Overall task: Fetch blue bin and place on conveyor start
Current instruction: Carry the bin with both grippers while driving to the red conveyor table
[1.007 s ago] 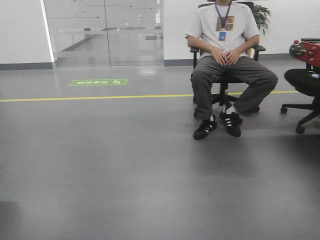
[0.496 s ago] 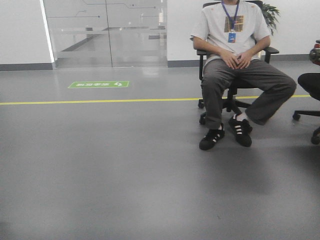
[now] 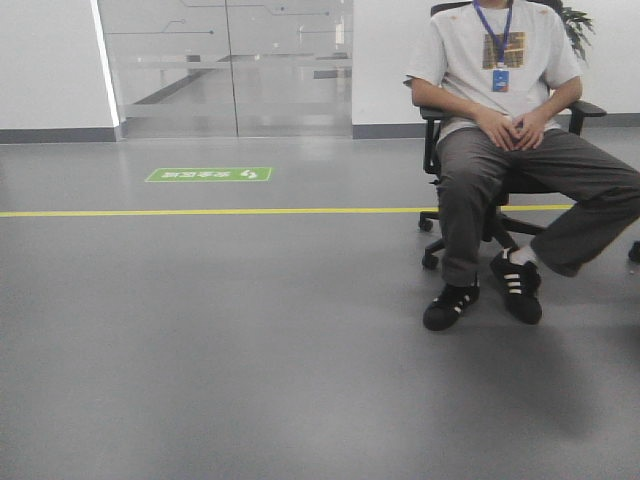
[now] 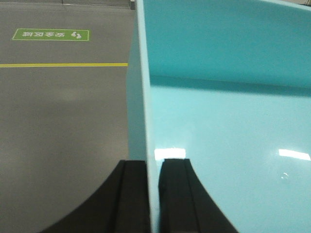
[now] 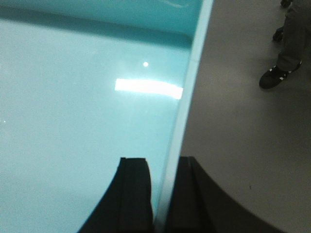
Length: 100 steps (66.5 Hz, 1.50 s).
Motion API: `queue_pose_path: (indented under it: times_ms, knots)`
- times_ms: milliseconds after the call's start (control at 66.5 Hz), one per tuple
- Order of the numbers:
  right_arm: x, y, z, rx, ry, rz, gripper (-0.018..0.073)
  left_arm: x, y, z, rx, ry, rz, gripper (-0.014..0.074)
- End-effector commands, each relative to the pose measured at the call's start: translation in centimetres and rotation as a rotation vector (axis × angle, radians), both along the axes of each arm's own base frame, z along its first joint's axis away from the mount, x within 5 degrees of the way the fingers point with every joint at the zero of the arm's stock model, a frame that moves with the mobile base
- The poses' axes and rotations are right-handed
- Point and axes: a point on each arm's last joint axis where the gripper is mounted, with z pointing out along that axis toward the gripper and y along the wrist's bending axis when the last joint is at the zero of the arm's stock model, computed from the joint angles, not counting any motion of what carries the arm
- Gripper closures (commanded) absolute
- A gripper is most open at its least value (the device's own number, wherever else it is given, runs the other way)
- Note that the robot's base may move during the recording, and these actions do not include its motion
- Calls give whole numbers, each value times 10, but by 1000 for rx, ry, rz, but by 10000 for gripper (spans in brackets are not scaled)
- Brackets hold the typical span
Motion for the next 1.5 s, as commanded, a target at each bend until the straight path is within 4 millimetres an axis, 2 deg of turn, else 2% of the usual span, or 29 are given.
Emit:
queue_pose_path:
  times_ms: [0,1488]
  knots:
    - [-3,-1,9,3,-60,15,711,-3,0,11,-8,-82,-5,708]
    - [-3,-1,9,4,-62,16,711,-3,0,11,-8,-82,-5,708]
